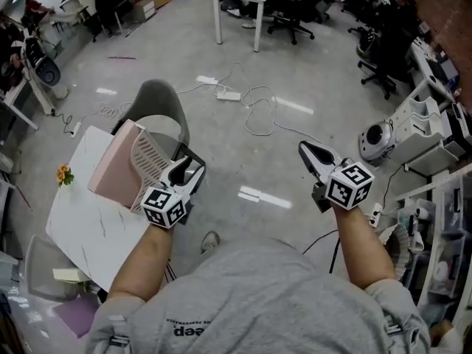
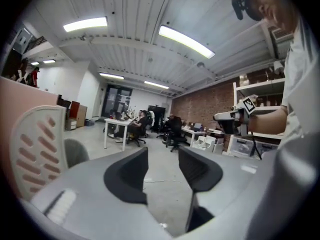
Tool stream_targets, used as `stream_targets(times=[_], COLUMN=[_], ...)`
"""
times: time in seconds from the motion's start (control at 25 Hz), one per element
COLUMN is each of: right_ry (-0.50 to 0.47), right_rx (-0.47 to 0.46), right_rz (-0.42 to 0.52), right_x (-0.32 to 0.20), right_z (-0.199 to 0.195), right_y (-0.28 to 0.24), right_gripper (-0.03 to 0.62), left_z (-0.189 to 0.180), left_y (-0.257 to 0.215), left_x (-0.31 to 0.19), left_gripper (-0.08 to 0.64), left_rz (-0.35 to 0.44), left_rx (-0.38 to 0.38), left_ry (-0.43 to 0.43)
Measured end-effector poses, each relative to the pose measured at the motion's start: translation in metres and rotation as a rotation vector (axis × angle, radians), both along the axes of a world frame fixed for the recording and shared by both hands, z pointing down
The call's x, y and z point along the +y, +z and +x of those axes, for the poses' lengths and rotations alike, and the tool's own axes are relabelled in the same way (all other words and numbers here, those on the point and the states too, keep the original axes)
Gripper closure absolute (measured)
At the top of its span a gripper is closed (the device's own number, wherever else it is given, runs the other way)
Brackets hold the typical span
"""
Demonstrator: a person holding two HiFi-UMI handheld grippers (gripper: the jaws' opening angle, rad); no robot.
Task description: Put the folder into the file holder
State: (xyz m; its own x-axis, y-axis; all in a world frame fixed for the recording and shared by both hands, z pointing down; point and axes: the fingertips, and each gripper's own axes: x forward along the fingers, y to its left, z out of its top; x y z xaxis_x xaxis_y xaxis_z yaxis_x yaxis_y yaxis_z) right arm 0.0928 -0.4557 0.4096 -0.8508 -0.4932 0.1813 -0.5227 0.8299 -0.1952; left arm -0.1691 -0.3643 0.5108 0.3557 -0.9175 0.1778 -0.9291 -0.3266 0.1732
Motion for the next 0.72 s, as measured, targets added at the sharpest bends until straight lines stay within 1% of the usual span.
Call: stream_targets(times=[0.24, 0.44, 0.56, 0.72], right_ry=[0.169, 0.293, 0.346, 0.392], right_rx=[0.009, 0.016, 0.019, 0.021], right_rz=[0.008, 0.011, 0.013, 0.012], right_x=[-0.006, -0.008, -0.009, -0.007], right_z=[0.061, 0.099, 0.113, 0.128], right_y=[-0.005, -0.006, -0.007, -0.007], right_gripper=[0.589, 0.588, 0.589, 0.589], left_z=[0.06, 0.109, 0.132, 0.158], left_y=[-0.03, -0.046, -0.055, -0.064], left_x=[-0.058, -0.094, -0.111, -0.128], left_gripper=[0.341, 0.377, 0.419, 0.485], left_rz=[0.038, 0.045, 0.046, 0.043], left_rx=[0.029, 0.045, 0.06, 0.084], left_ry=[0.167, 0.292, 0.344, 0.388])
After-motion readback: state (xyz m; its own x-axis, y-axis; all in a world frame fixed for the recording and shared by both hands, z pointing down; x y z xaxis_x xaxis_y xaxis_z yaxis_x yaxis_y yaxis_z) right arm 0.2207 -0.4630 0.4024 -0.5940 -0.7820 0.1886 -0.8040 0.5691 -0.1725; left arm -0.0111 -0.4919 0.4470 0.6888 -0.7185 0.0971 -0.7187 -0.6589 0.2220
